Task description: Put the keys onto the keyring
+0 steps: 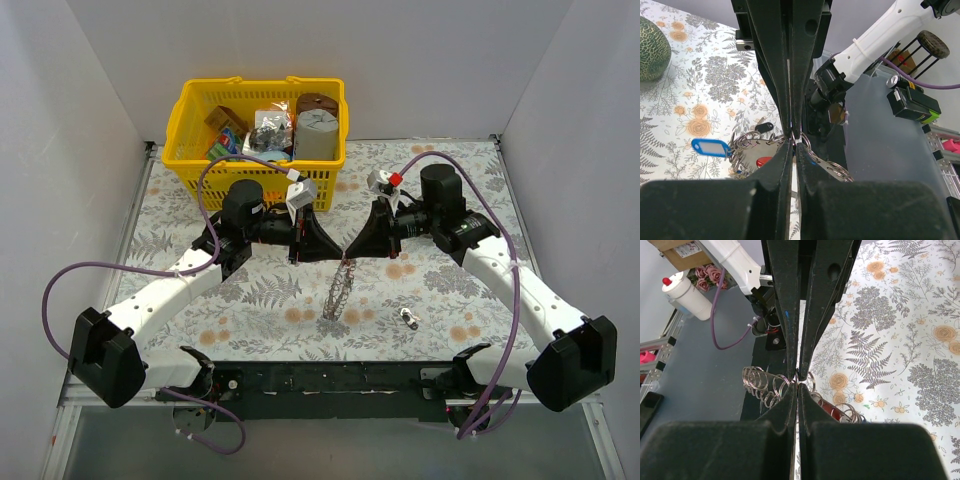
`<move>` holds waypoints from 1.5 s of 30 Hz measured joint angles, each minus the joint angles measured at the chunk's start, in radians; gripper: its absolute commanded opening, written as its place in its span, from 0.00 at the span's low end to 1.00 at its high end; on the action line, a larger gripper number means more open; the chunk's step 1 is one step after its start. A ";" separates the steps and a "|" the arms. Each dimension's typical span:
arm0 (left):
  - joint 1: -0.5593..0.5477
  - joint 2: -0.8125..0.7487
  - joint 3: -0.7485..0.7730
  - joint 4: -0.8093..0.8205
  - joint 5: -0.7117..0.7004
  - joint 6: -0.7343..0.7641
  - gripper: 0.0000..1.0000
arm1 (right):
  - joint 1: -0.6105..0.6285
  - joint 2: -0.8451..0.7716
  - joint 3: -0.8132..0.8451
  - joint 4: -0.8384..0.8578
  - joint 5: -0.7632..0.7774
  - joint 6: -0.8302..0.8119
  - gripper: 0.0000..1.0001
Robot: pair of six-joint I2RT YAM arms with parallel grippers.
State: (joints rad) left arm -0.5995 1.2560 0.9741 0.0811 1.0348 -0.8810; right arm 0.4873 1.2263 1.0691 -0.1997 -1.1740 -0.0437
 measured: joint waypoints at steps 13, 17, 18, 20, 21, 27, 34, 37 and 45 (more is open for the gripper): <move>0.000 -0.027 -0.051 -0.026 -0.083 0.015 0.00 | -0.137 -0.192 -0.091 0.346 0.017 0.267 0.70; 0.000 -0.059 -0.064 -0.010 -0.085 0.019 0.00 | -0.158 -0.197 -0.099 0.434 0.007 0.329 0.70; 0.000 -0.065 -0.064 -0.003 -0.084 0.021 0.00 | -0.158 -0.197 -0.105 0.441 0.004 0.334 0.69; 0.000 -0.073 -0.065 0.010 -0.083 0.021 0.00 | -0.158 -0.196 -0.119 0.451 -0.001 0.348 0.68; 0.000 -0.076 -0.066 0.017 -0.082 0.021 0.00 | -0.158 -0.195 -0.125 0.452 -0.002 0.353 0.68; 0.000 -0.080 -0.085 0.073 -0.060 0.003 0.00 | -0.158 -0.190 -0.149 0.486 -0.003 0.388 0.55; 0.000 -0.080 -0.094 0.154 -0.017 -0.052 0.00 | -0.076 -0.163 -0.172 0.562 0.022 0.446 0.39; 0.000 -0.080 -0.094 0.179 -0.003 -0.070 0.00 | -0.015 -0.131 -0.172 0.571 0.043 0.451 0.37; 0.000 -0.081 -0.094 0.193 0.006 -0.095 0.00 | 0.037 -0.087 -0.172 0.549 0.089 0.423 0.24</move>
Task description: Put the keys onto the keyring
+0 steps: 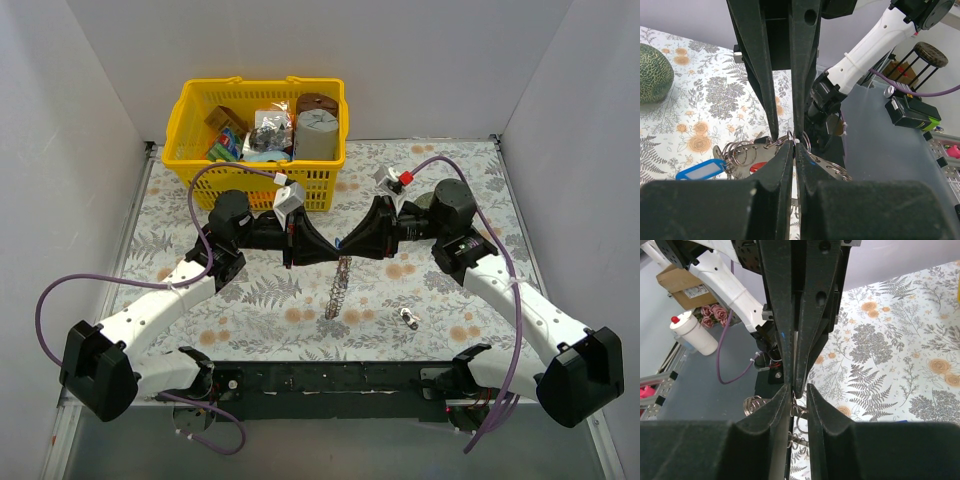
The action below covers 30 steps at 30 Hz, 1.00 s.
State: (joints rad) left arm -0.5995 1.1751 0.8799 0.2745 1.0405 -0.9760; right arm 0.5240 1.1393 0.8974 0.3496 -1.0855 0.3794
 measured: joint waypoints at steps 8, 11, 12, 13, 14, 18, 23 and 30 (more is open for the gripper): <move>0.001 -0.008 -0.001 -0.005 -0.005 -0.001 0.00 | 0.001 0.000 0.004 -0.054 0.010 -0.055 0.12; 0.001 -0.008 -0.002 -0.011 -0.009 -0.001 0.00 | 0.002 -0.001 0.004 -0.064 0.010 -0.069 0.01; 0.001 -0.008 -0.002 -0.012 -0.010 -0.001 0.00 | 0.002 -0.002 0.004 -0.065 0.009 -0.071 0.01; 0.002 -0.008 -0.002 -0.012 -0.011 -0.001 0.00 | 0.002 -0.002 0.004 -0.066 0.010 -0.073 0.01; 0.002 -0.008 -0.002 -0.012 -0.011 -0.002 0.00 | 0.002 -0.003 0.004 -0.067 0.010 -0.073 0.01; 0.002 -0.008 -0.002 -0.012 -0.013 -0.005 0.00 | 0.002 -0.003 0.004 -0.068 0.010 -0.076 0.01; 0.002 -0.009 -0.003 -0.011 -0.016 -0.008 0.00 | 0.002 -0.010 0.004 -0.071 0.014 -0.076 0.29; 0.001 -0.031 -0.003 0.006 -0.014 -0.011 0.00 | -0.013 -0.030 0.004 -0.069 0.021 -0.067 0.41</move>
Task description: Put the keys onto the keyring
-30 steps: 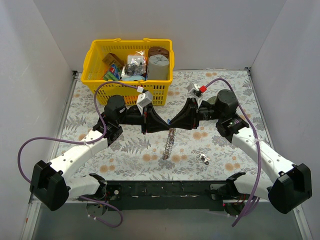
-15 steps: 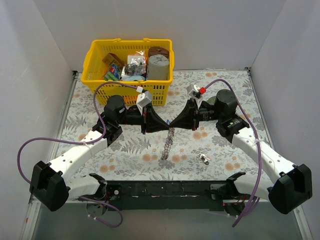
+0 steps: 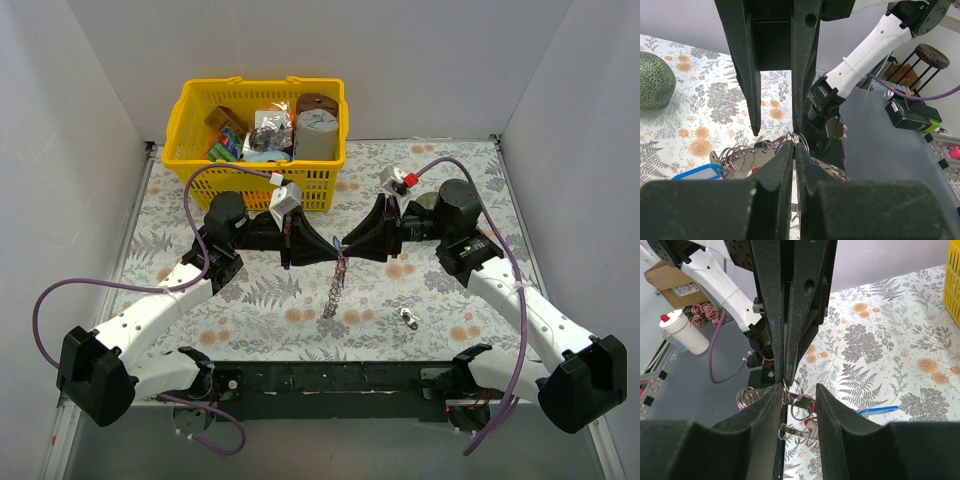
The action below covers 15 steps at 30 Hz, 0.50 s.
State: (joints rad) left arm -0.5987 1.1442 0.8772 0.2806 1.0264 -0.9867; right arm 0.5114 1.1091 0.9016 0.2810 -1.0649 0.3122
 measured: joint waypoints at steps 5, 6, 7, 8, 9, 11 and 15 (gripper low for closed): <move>0.000 0.000 0.000 0.003 0.002 -0.002 0.00 | 0.000 -0.002 -0.001 0.004 -0.004 0.005 0.33; 0.000 0.000 0.000 0.003 0.002 -0.002 0.00 | 0.000 -0.002 -0.001 0.005 -0.005 0.006 0.31; 0.000 0.000 0.000 0.003 0.002 -0.002 0.00 | -0.001 -0.002 -0.001 0.007 -0.008 0.006 0.31; 0.000 0.000 0.000 0.003 0.002 -0.002 0.00 | -0.001 -0.002 -0.002 0.007 -0.010 0.007 0.30; 0.000 0.000 0.000 0.004 0.003 -0.002 0.00 | -0.001 -0.002 -0.002 0.007 -0.011 0.009 0.29; 0.000 0.000 0.000 0.004 0.003 -0.005 0.00 | -0.001 -0.001 -0.002 0.010 -0.015 0.012 0.29; 0.000 0.000 0.000 0.006 0.003 -0.009 0.00 | -0.001 -0.001 -0.003 0.013 -0.023 0.020 0.29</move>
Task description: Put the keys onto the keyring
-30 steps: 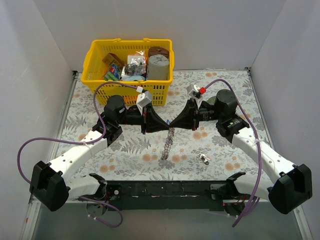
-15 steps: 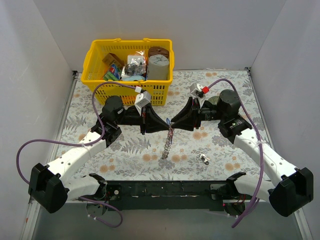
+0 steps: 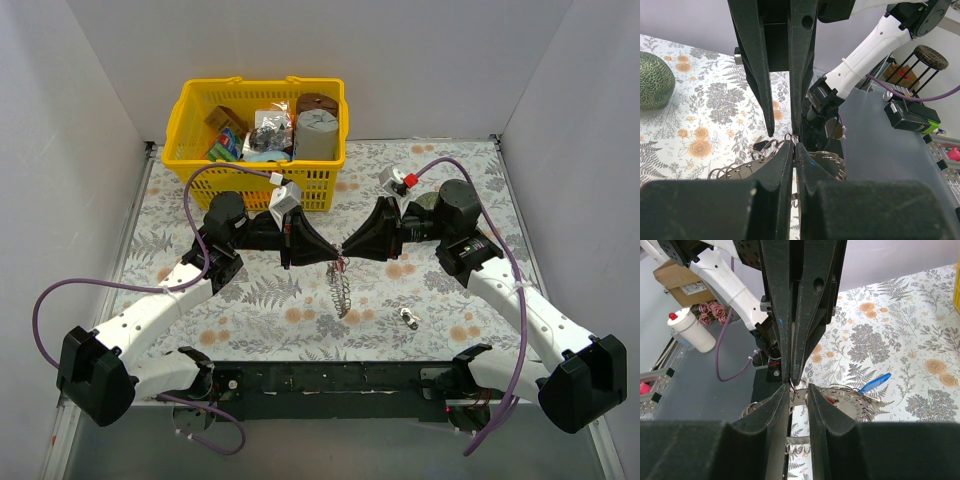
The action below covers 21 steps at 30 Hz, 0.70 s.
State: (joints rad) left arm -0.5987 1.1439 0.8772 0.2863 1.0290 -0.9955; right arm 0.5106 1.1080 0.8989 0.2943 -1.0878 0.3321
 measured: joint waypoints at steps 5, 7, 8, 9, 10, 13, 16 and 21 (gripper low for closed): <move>0.000 0.000 0.000 0.004 0.003 -0.008 0.00 | 0.000 0.000 -0.008 0.011 -0.015 0.006 0.24; 0.000 0.000 0.000 0.004 0.003 -0.010 0.00 | 0.000 0.000 -0.013 0.018 -0.017 0.008 0.22; 0.000 0.000 0.000 0.004 0.003 -0.011 0.00 | 0.000 0.000 -0.013 0.021 -0.020 0.010 0.22; 0.000 0.000 0.000 0.005 0.003 -0.013 0.00 | 0.000 0.000 -0.013 0.023 -0.023 0.010 0.20; 0.000 0.000 0.000 0.006 0.003 -0.015 0.00 | 0.000 0.000 -0.013 0.025 -0.026 0.013 0.20; 0.000 0.000 0.000 0.006 0.004 -0.017 0.00 | 0.000 0.004 -0.013 0.032 -0.035 0.016 0.15; 0.000 0.000 0.000 0.006 0.004 -0.021 0.00 | 0.000 0.007 -0.014 0.040 -0.041 0.024 0.08; 0.000 0.000 0.000 0.010 0.006 -0.027 0.00 | 0.003 0.011 -0.013 0.052 -0.045 0.033 0.01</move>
State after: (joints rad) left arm -0.5987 1.1439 0.8772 0.2966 1.0351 -1.0229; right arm 0.5133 1.1194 0.8856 0.3462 -1.1328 0.3649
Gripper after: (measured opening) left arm 0.029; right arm 0.040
